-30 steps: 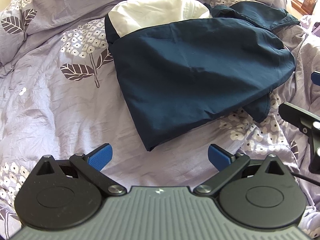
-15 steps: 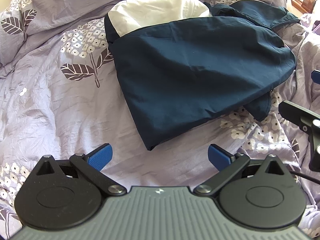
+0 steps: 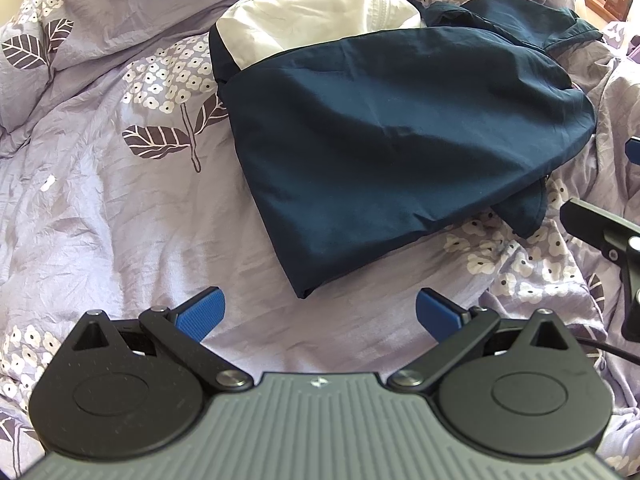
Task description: Fold clothes
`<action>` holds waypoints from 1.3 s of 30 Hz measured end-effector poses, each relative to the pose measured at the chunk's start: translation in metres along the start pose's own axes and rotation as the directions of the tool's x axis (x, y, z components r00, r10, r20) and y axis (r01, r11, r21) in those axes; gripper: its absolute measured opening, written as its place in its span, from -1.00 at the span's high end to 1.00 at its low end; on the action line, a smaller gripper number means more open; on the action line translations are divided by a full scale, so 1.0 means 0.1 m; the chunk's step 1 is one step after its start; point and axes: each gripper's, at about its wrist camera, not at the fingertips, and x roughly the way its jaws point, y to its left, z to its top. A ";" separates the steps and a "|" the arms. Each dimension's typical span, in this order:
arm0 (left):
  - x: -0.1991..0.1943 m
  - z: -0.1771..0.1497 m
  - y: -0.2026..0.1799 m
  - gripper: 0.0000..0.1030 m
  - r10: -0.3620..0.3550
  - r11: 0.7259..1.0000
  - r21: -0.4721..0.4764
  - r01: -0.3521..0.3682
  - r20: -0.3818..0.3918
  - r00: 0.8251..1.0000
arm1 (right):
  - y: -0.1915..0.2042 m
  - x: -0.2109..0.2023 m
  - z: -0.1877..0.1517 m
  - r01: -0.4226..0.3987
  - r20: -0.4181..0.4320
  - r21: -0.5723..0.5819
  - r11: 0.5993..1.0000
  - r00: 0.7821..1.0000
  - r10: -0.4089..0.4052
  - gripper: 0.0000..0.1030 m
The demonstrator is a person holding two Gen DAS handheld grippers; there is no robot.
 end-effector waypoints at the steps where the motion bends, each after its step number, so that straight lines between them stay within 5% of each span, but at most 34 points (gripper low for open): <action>1: 0.00 0.00 0.00 -1.00 0.003 1.000 0.003 -0.003 0.000 1.000 | 0.00 0.00 0.00 0.000 0.000 0.001 1.000 1.000 0.000 -1.00; 22: -0.04 0.01 0.07 -1.00 0.015 1.000 -0.018 -0.016 -0.028 0.999 | -0.07 0.11 -0.03 0.022 -0.007 0.039 0.999 1.000 -0.021 -1.00; 30: -0.03 0.03 0.16 -1.00 0.033 0.999 -0.038 -0.035 -0.031 0.999 | -0.38 0.45 -0.10 -0.011 -0.040 0.238 0.971 0.999 0.021 -1.00; 33: -0.03 0.01 0.21 -1.00 0.063 0.997 -0.039 -0.064 -0.026 0.998 | -0.59 0.68 -0.12 0.010 -0.078 0.397 0.918 0.997 0.023 -0.97; 35: -0.05 -0.01 0.26 -1.00 0.081 0.996 -0.043 -0.082 -0.019 0.997 | -0.71 0.85 -0.09 0.025 -0.104 0.488 0.872 0.994 0.030 -0.61; 36: -0.06 -0.02 0.29 -1.00 0.088 0.995 -0.044 -0.088 -0.016 0.996 | -0.74 0.93 -0.06 0.037 -0.126 0.520 0.853 0.991 0.034 -0.12; 38: -0.08 -0.04 0.35 -1.00 0.099 0.994 -0.053 -0.100 -0.012 0.995 | -0.76 1.02 0.02 0.047 -0.145 0.544 0.838 0.989 0.038 0.19; 39: -0.09 -0.05 0.39 -1.00 0.102 0.993 -0.061 -0.103 -0.010 0.995 | -0.76 1.04 0.06 0.047 -0.146 0.543 0.838 0.988 0.040 0.62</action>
